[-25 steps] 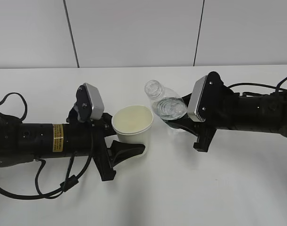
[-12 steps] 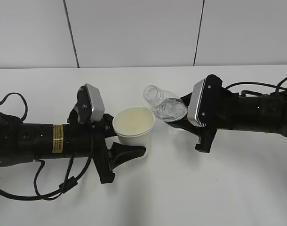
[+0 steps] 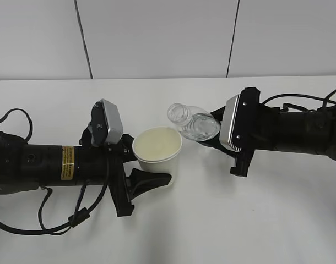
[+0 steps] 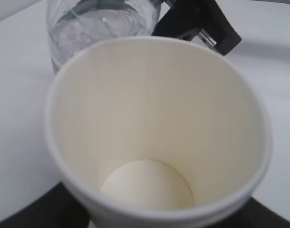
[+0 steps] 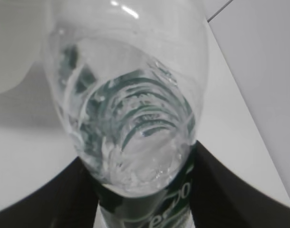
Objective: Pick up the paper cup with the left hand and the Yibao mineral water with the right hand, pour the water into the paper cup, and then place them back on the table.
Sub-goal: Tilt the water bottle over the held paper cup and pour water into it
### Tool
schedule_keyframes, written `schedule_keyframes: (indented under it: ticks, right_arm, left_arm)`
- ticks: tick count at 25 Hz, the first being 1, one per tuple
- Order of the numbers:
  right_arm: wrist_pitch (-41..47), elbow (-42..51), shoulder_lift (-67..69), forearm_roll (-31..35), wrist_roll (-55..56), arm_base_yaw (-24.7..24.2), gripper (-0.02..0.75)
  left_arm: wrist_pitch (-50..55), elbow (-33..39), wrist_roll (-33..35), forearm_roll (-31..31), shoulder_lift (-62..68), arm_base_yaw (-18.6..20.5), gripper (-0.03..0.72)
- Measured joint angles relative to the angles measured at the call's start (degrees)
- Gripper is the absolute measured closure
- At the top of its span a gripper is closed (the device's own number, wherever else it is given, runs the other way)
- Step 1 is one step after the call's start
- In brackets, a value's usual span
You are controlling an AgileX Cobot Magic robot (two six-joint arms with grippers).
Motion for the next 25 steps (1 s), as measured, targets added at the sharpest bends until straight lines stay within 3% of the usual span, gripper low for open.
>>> schedule_keyframes:
  ticks: [25]
  right_arm:
    - [0.1,0.0,-0.1,1.5,-12.5,0.0,0.356]
  left_arm:
    - [-3.7,0.0,0.1,0.1,3.6,-0.1,0.256]
